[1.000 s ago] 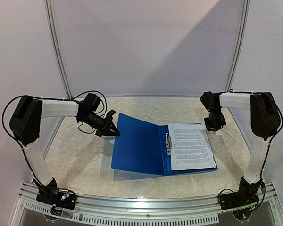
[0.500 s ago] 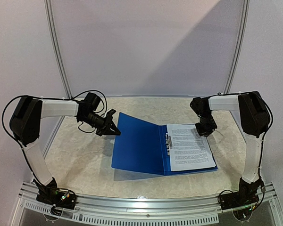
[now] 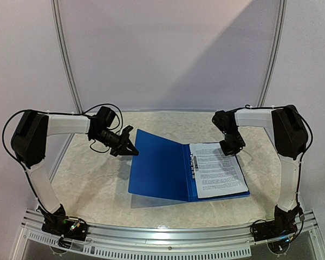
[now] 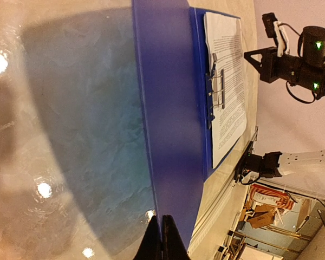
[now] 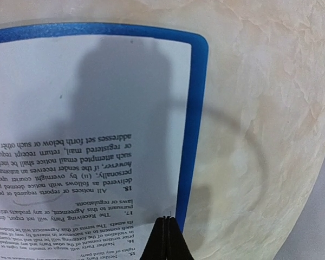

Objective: Put the files into the folder

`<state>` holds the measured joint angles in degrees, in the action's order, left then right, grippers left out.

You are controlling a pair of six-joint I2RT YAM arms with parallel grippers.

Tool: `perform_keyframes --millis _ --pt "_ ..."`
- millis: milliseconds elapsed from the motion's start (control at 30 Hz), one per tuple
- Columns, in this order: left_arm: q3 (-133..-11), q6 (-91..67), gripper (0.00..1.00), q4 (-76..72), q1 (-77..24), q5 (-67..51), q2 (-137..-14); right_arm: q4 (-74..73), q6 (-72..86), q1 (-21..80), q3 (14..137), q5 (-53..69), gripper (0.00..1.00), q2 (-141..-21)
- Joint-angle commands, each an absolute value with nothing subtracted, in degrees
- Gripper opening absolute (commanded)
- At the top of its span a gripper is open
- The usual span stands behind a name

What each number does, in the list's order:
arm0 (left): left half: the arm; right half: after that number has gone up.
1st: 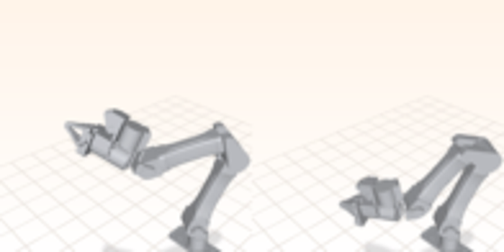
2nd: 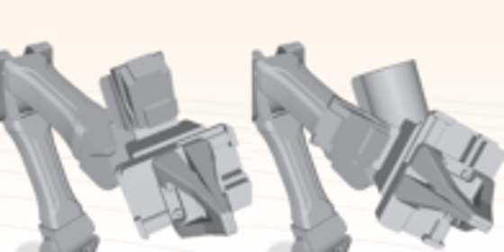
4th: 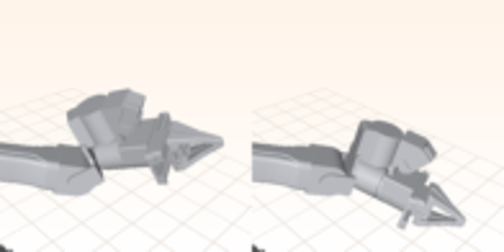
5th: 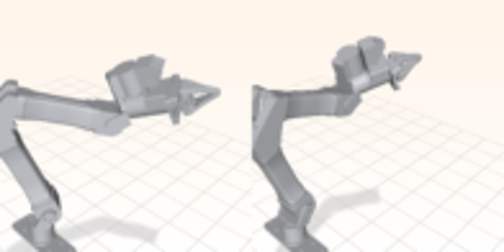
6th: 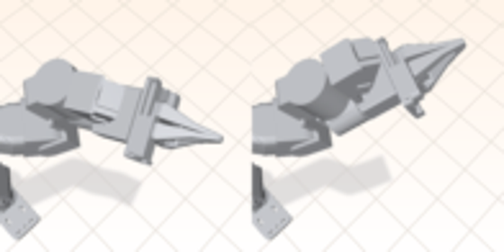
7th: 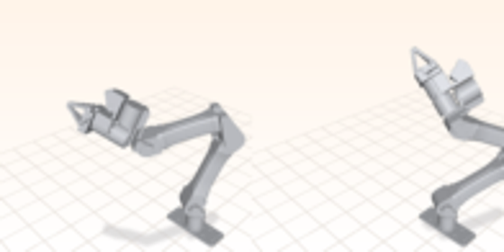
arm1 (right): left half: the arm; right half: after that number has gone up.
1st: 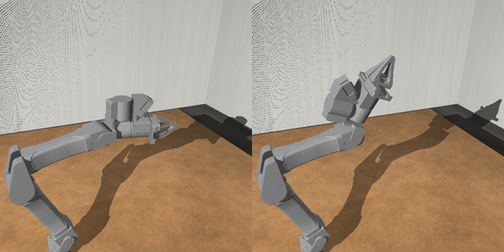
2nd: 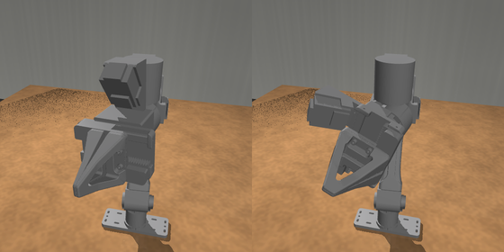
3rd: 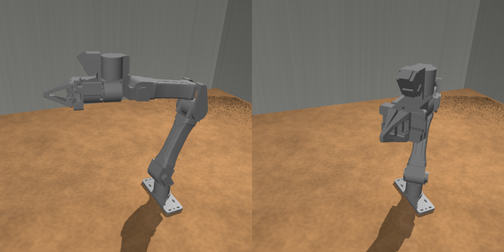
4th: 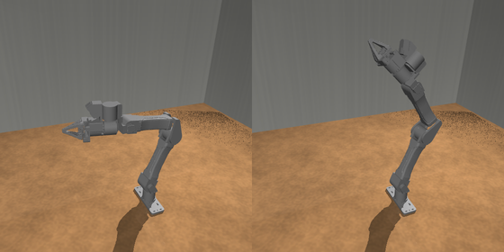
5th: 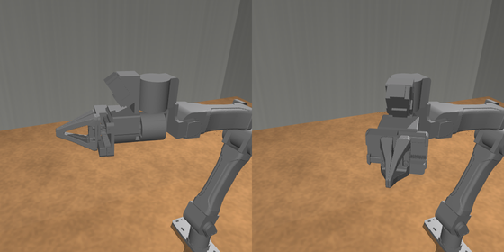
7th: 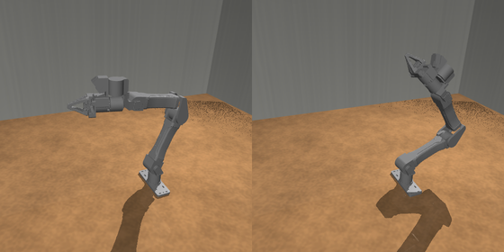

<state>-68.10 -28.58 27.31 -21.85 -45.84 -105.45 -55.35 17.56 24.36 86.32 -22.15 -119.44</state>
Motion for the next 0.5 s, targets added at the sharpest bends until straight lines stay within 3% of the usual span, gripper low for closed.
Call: perform_keyframes --millis 0,167,367,467 --pt "-69.16 -28.65 0.0 27.03 -21.42 -45.51 -106.39 -57.68 18.8 24.43 87.62 -25.04 0.0 -118.69" --pt "-69.08 -28.68 0.0 27.07 -21.45 -45.51 -106.51 -53.43 15.86 26.86 89.02 -16.84 0.0 -112.63" --pt "-69.08 -28.62 0.0 26.98 -21.47 -45.34 -106.09 -46.01 10.56 35.96 91.62 -2.25 0.23 -112.2" --pt "-69.13 -28.76 0.0 26.94 -21.44 -45.41 -106.16 -44.73 10.41 37.91 93.09 0.96 0.26 -114.62"
